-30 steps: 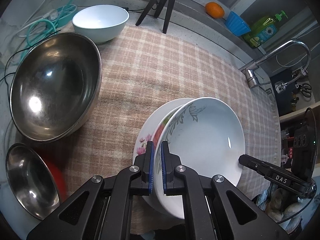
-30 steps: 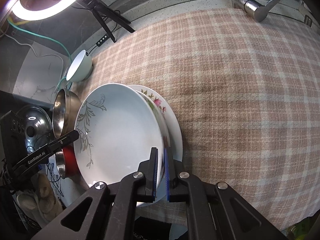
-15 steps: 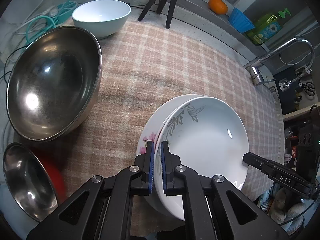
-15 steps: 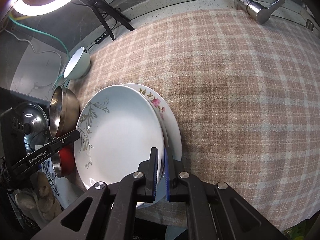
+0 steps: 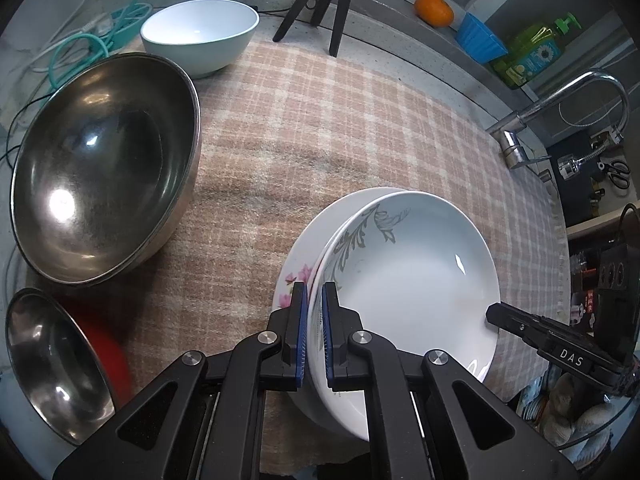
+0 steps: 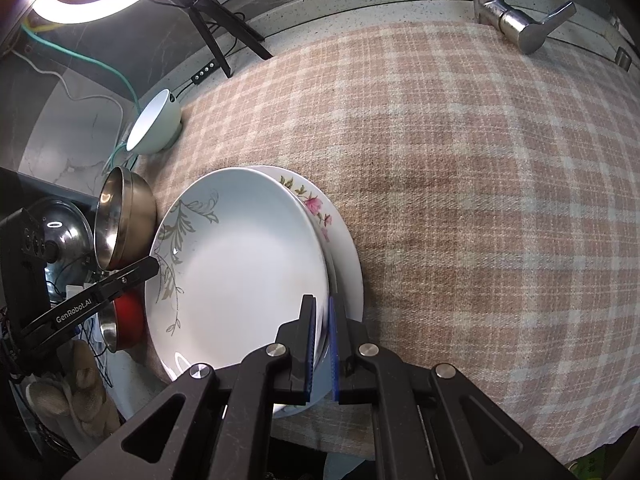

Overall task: Organize plates and bowls
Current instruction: 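Open the right tool to release the grey-leaf plate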

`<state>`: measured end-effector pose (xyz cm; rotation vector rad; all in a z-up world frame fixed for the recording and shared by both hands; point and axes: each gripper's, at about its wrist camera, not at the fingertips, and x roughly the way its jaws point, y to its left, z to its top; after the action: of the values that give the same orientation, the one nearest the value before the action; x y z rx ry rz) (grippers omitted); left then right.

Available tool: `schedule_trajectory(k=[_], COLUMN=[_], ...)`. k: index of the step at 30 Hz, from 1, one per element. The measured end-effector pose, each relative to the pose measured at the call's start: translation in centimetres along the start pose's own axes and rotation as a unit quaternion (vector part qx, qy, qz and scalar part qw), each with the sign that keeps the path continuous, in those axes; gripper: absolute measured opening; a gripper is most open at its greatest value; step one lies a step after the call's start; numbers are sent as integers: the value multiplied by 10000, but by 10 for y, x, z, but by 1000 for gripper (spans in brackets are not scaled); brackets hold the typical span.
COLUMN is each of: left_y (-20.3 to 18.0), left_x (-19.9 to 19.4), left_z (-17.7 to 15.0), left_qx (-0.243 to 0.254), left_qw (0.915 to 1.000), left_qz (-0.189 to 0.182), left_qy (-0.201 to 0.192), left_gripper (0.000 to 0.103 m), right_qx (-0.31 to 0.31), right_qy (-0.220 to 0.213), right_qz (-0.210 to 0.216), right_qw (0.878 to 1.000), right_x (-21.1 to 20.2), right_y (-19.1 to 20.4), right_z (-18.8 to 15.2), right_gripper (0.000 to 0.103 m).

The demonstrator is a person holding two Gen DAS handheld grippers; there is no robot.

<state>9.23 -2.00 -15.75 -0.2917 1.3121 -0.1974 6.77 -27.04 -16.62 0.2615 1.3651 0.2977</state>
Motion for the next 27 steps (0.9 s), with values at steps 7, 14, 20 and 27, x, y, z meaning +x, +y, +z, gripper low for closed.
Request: schedule_trajectory(k=[7, 14, 20, 27], left_y=[3, 6, 6, 7], left_x=[-1, -19, -39, -68], left_z=[-4, -3, -1, 2], left_qx=[-43, -128, -137, -28], left_qw=[10000, 9996, 9987, 9967], left_qz=[24, -10, -145, -32], left_qy=[14, -263, -464, -816], left_gripper=[9, 13, 13, 13], right_qx=[-128, -157, -407, -574], right_qy=[-152, -505, -906, -1181], right_qz=[-218, -277, -279, -142], right_qw=[9996, 9982, 9947, 9912], right_x=[-5, -25, -43, -55], right_y=[1, 0, 15, 34], right_z=[-2, 1, 9, 15], right_gripper=[12, 20, 31, 38])
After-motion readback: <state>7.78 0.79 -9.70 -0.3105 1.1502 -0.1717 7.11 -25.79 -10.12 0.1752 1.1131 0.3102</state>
